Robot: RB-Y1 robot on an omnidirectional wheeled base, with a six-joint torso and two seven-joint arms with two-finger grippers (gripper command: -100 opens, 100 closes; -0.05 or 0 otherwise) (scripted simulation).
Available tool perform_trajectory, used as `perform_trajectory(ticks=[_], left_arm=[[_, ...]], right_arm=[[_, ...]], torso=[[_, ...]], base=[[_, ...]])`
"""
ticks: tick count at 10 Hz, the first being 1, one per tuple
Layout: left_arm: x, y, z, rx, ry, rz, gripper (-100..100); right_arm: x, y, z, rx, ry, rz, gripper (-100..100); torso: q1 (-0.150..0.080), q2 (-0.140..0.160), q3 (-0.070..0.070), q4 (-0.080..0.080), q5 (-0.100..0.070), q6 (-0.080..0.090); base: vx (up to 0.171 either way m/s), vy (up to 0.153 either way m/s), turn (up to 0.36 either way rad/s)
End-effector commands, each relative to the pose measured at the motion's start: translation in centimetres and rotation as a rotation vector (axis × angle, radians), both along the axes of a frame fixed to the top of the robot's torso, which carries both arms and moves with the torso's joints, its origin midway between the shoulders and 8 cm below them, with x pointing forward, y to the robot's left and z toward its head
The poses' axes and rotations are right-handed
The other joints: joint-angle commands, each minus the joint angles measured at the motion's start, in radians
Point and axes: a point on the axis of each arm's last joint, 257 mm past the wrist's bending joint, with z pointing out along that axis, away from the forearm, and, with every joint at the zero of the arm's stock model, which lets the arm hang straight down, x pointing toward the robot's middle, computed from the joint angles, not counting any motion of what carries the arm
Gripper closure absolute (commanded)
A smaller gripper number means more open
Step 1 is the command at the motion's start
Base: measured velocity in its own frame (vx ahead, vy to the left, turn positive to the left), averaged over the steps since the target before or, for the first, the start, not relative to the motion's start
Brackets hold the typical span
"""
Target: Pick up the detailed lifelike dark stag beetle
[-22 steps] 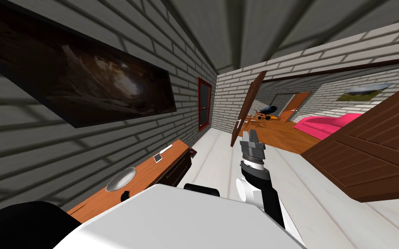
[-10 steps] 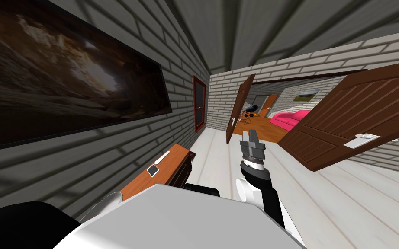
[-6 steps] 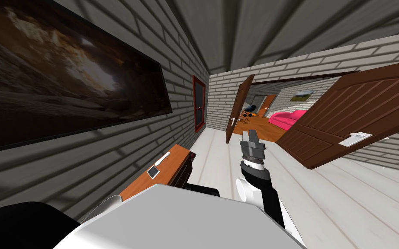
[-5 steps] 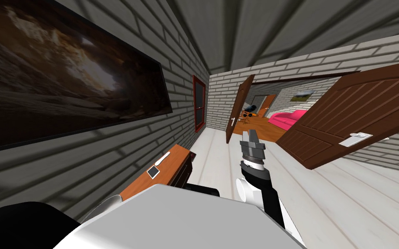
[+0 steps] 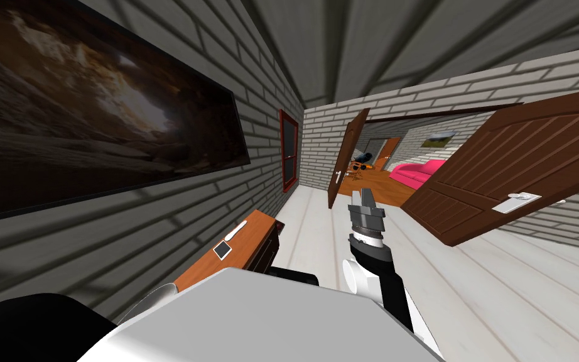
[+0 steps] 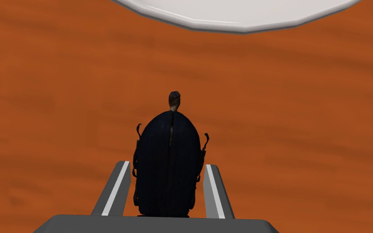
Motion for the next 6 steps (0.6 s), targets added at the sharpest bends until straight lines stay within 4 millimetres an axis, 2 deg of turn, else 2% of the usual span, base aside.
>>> perform_trajectory(ticks=[1,6], left_arm=[[-0.1,-0.2,-0.3,0.001,-0.002,0.006,100],[1.1,1.8,1.8,-0.002,-0.001,-0.011,100]], right_arm=[[0.0,0.0,0.0,0.0,0.0,0.0,0],[0.0,0.0,0.0,0.0,0.0,0.0,0]], torso=[[0.0,0.0,0.0,0.0,0.0,0.0],[-0.002,0.0,0.0,0.0,0.0,0.0]], base=[[0.0,0.0,0.0],[-0.005,-0.043,0.036]])
